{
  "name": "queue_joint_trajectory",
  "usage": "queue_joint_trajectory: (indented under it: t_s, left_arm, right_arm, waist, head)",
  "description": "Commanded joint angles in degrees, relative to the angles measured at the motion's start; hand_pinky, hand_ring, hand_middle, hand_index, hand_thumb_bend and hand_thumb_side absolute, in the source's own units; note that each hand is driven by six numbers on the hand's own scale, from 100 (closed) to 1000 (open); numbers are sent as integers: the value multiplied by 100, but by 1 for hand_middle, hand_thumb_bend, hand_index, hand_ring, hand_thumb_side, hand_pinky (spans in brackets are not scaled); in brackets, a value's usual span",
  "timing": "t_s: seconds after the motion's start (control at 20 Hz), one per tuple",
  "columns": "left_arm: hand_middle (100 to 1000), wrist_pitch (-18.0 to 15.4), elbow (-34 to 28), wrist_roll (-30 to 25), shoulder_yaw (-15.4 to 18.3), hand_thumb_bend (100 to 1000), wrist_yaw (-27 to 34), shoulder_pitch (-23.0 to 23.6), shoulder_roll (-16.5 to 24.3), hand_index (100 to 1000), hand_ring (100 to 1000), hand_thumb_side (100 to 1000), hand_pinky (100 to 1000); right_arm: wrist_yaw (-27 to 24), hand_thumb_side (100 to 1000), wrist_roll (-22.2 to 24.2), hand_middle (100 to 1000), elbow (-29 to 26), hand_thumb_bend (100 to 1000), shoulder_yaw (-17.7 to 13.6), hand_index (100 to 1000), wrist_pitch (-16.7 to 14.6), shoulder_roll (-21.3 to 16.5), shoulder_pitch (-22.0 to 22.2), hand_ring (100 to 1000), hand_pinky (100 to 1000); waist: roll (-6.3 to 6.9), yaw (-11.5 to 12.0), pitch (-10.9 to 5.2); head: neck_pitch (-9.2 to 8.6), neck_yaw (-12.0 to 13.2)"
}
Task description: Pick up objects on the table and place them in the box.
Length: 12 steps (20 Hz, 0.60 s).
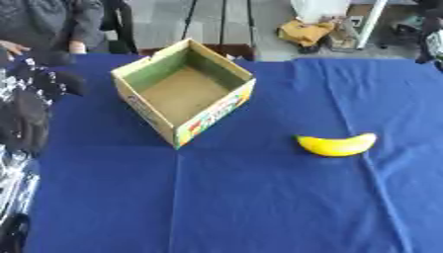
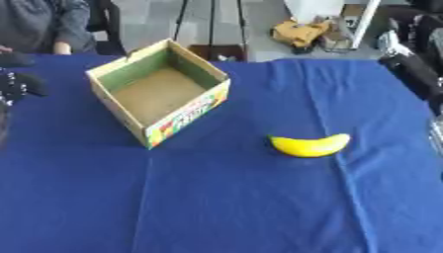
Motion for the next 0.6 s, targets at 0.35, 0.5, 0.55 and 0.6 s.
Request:
queue_joint_trajectory:
  t_s: [0.35,0.5,0.55,0.6]
  left_arm:
    - [630,16,-48,-76,-45,582,2,-11,174,702,559,1000,531]
    - [629,22,-46,-94,-59,582,3,-13,180,703,558,1000,532]
    - [628,24,-47,-98,-63,583,5,-14,182,703,557,1000,531]
    - [628,25,-47,-103,-66,583,5,-15,184,703,557,1000,531]
  right_arm:
    - [1323,604,1256,644,1232,100,301,822,-198,-306,-779,744,604]
    - [1765,604,1521,656,1576,100,331,828,-355,-184,-982,759,621]
    - [1908,600,1616,663,1684,100,348,833,-408,-137,-1042,768,631]
    - [2048,598,1722,666,1793,100,366,836,-457,-87,-1100,771,634]
  waist:
    - [-19,118,-133]
    - [-20,148,-140]
    - [-18,156,-142]
    - [-17,164,-145]
  head:
    - [117,-106]
    - [121,-119]
    - [125,-124]
    - [129,-129]
